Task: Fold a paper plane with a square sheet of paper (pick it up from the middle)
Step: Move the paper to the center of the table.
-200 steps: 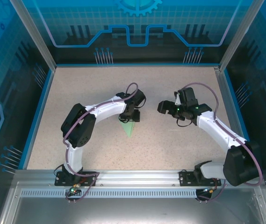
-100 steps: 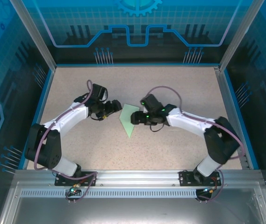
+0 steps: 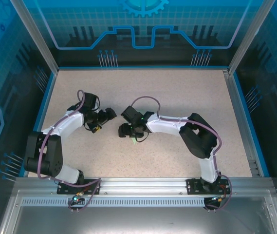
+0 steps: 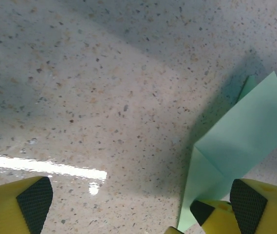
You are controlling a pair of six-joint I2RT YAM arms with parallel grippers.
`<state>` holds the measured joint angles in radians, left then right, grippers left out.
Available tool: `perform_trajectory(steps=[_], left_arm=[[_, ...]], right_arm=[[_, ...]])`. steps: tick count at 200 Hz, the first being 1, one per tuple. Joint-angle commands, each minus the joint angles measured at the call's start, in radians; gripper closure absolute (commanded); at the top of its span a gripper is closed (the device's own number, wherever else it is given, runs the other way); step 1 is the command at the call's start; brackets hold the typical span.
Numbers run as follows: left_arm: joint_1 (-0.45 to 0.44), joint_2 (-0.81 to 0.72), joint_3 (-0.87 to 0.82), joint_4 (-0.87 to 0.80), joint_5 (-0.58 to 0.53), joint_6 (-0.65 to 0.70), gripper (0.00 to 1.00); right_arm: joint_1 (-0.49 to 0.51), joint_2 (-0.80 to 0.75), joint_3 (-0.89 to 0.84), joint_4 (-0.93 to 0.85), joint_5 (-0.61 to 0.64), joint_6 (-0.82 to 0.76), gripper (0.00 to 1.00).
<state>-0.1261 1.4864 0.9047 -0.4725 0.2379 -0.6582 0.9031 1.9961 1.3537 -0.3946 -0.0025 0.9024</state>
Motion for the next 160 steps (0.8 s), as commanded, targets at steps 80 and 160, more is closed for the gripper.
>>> perform_trajectory(steps=[80,160], left_arm=[[0.006,-0.018,-0.049,0.083,0.116,-0.008,0.01],[-0.023,-0.082,-0.085,0.206,0.073,-0.068,0.01]], right_arm=[[-0.111,-0.014,-0.107,-0.214,-0.073,-0.372,0.33],[-0.255,-0.283,-0.199,-0.123,-0.069,-0.366,0.30]])
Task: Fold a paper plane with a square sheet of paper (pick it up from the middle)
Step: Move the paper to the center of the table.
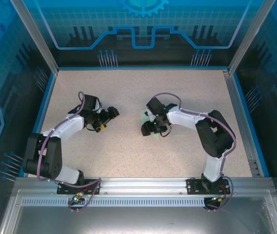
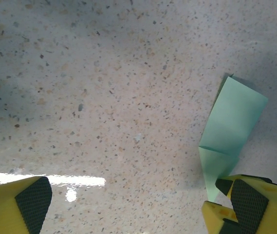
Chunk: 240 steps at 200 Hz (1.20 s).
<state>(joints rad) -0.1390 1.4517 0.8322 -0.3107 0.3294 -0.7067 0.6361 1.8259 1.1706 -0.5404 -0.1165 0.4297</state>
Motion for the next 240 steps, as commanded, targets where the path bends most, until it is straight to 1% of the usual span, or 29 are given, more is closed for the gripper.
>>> perform_trajectory(steps=[1,19,35,60,97,113,137,177,188,211,226,240], left_arm=[[-0.010,-0.048,-0.013,0.044,-0.019,-0.019,0.01],[-0.010,-0.058,-0.023,0.058,-0.031,-0.012,0.02],[-0.011,-0.059,-0.031,0.067,-0.049,-0.010,0.02],[-0.010,-0.053,-0.023,0.057,-0.062,-0.005,0.01],[-0.011,-0.020,-0.047,0.109,-0.013,-0.011,0.01],[-0.011,-0.003,-0.049,0.117,0.001,-0.013,0.02],[-0.013,0.011,-0.048,0.131,0.022,-0.011,0.01],[-0.024,0.035,-0.037,0.141,0.044,-0.005,0.01],[-0.029,0.043,-0.035,0.146,0.047,-0.005,0.01],[-0.040,0.057,-0.031,0.154,0.054,-0.009,0.02],[-0.048,0.063,-0.032,0.153,0.057,-0.011,0.01],[-0.053,0.063,-0.036,0.154,0.056,-0.014,0.01]], right_arm=[[0.013,-0.116,-0.016,0.023,0.052,0.117,0.30],[0.014,-0.148,-0.022,0.012,0.153,0.296,0.30],[0.027,-0.142,-0.020,0.026,0.185,0.400,0.30],[0.051,-0.063,0.049,0.029,0.200,0.465,0.30],[0.042,0.077,0.140,-0.010,0.282,0.536,0.30],[0.043,0.117,0.152,-0.001,0.289,0.524,0.30],[0.046,0.178,0.155,0.016,0.230,0.454,0.30],[0.055,0.230,0.098,0.119,0.045,0.285,0.31],[0.065,0.243,0.096,0.143,-0.016,0.230,0.31],[0.082,0.256,0.105,0.166,-0.103,0.159,0.32],[0.089,0.240,0.120,0.165,-0.108,0.144,0.32],[0.084,0.212,0.139,0.151,-0.079,0.161,0.32]])
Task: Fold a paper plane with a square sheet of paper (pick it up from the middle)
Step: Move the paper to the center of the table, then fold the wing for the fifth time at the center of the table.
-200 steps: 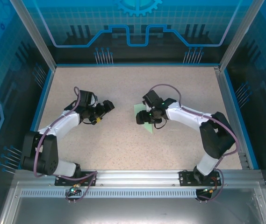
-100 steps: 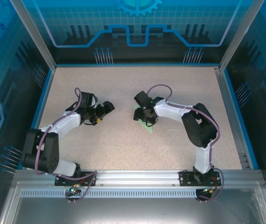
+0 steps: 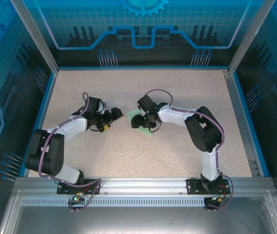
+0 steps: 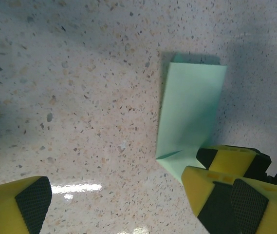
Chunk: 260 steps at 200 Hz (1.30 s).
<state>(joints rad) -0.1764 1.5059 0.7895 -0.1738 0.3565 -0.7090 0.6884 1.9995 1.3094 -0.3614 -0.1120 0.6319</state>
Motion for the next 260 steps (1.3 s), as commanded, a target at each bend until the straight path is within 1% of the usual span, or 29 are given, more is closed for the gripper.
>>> perform_trajectory(steps=[1,16,31,43,75,92,133,165,204,228,260], left_arm=[[-0.015,0.009,0.006,0.017,0.028,-0.011,0.02],[-0.018,0.009,0.001,0.020,0.032,-0.015,0.02],[-0.020,0.007,-0.007,0.029,0.043,-0.017,0.02],[-0.021,0.007,-0.012,0.040,0.052,-0.021,0.01],[-0.023,0.010,-0.016,0.063,0.074,-0.031,0.01],[-0.027,0.019,-0.018,0.074,0.091,-0.036,0.02],[-0.043,0.041,-0.012,0.094,0.144,-0.052,0.02],[-0.069,0.070,-0.004,0.090,0.188,-0.082,0.01],[-0.115,0.096,0.011,0.069,0.188,-0.114,0.02],[-0.136,0.117,0.025,0.067,0.194,-0.150,0.04],[-0.158,0.149,0.049,0.070,0.178,-0.207,0.15]], right_arm=[[0.031,0.036,-0.001,-0.028,-0.082,-0.039,0.32],[0.022,-0.021,-0.011,0.000,-0.064,-0.015,0.34],[0.010,-0.074,-0.029,0.026,-0.051,0.007,0.38],[-0.001,-0.094,-0.046,0.037,-0.055,0.021,0.43],[-0.032,-0.088,-0.085,0.083,-0.094,0.047,0.52],[-0.040,-0.069,-0.082,0.085,-0.096,0.054,0.54],[-0.065,-0.047,-0.107,0.106,-0.087,0.078,0.56],[-0.086,-0.029,-0.140,0.131,-0.120,0.116,0.56],[-0.111,-0.013,-0.177,0.162,-0.138,0.168,0.57],[-0.118,-0.010,-0.182,0.165,-0.147,0.197,0.57],[-0.126,-0.007,-0.199,0.180,-0.162,0.225,0.57]])
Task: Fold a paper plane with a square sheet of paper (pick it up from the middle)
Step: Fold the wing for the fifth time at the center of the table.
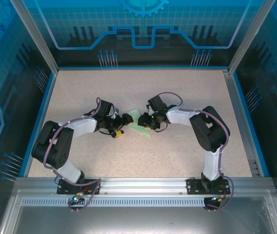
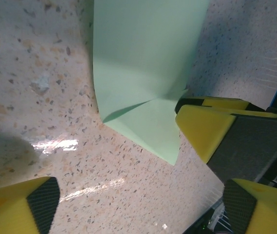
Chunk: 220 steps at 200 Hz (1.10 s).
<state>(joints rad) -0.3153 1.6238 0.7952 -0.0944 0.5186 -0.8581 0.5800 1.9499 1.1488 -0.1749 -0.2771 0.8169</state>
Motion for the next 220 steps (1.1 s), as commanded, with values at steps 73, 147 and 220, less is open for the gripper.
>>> perform_trajectory(steps=[73,147,220], left_arm=[[-0.031,0.115,0.089,0.025,0.001,-0.111,0.27],[-0.037,0.173,0.165,-0.008,0.020,-0.076,0.27],[-0.045,0.190,0.198,-0.099,-0.012,-0.038,0.27]], right_arm=[[-0.022,0.048,-0.050,-0.005,-0.011,0.033,0.59],[-0.023,0.065,-0.037,-0.028,-0.016,0.018,0.59],[-0.022,0.073,-0.045,-0.025,-0.008,0.028,0.59]])
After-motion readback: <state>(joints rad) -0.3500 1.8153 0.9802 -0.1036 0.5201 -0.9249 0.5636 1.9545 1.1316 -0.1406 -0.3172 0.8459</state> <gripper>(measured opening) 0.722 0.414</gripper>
